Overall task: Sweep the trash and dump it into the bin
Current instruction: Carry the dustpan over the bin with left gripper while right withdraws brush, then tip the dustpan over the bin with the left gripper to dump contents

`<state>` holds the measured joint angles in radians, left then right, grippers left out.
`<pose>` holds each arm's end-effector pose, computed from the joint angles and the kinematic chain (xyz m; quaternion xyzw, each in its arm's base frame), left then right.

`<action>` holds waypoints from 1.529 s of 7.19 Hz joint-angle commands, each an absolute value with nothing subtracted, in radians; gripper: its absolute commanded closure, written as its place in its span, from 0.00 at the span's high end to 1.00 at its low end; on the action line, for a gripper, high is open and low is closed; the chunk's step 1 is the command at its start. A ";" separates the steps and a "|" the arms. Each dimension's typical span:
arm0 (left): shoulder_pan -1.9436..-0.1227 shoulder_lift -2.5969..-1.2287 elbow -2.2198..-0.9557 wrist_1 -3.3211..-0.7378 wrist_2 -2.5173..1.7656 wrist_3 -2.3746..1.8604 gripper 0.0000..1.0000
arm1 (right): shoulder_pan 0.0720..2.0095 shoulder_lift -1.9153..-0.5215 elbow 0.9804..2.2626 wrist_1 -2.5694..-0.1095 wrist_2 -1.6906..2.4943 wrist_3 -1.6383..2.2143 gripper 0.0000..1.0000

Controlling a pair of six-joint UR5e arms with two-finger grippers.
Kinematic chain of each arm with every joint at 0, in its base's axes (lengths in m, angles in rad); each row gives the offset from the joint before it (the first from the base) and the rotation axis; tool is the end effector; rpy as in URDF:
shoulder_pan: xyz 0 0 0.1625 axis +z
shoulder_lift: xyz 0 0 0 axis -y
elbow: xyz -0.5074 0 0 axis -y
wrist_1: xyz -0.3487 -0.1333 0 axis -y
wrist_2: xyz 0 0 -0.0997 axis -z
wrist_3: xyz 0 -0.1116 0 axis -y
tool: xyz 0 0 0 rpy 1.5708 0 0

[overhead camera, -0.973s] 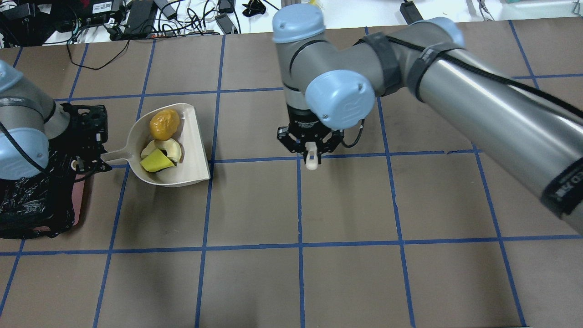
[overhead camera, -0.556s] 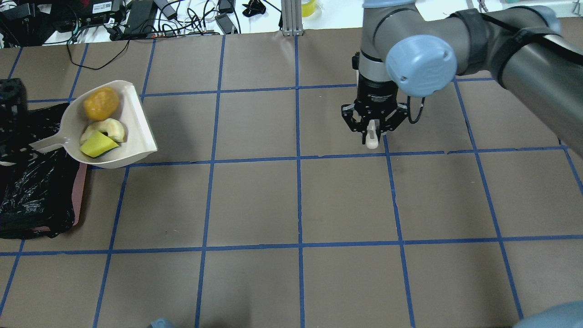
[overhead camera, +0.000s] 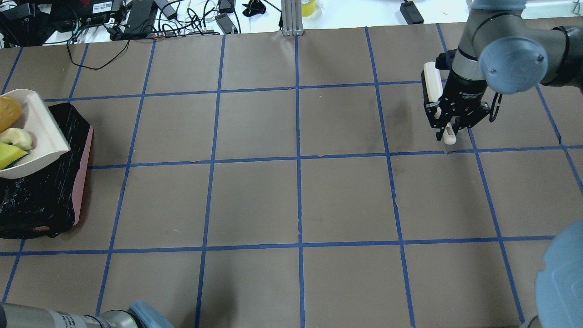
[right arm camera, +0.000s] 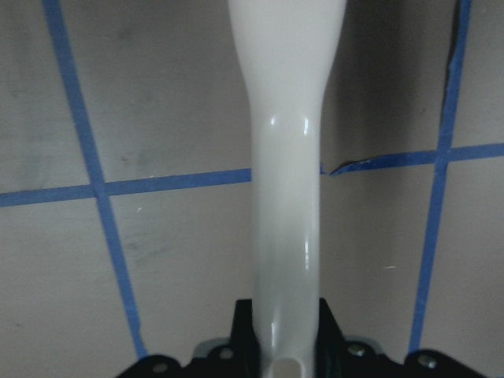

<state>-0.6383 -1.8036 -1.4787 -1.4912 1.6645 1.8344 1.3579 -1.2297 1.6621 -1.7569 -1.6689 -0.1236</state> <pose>0.3726 -0.4294 0.4903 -0.4364 -0.8980 -0.0517 0.0213 0.0021 -0.5693 0.3625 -0.0382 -0.9905 -0.1291 0.0274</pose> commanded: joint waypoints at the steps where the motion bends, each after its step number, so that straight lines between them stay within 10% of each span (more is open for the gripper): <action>1: -0.603 -1.868 -1.375 -1.439 1.835 1.974 0.14 | 1.280 -1.181 1.667 -1.839 -1.721 -0.266 0.00; 8: -0.811 -1.813 -1.572 -0.846 2.156 2.290 0.12 | 1.236 -1.174 1.715 -1.893 -1.747 -0.302 0.00; 11: -0.841 -1.796 -1.611 -0.758 2.210 2.309 0.12 | 1.236 -1.164 1.715 -1.899 -1.758 -0.304 0.35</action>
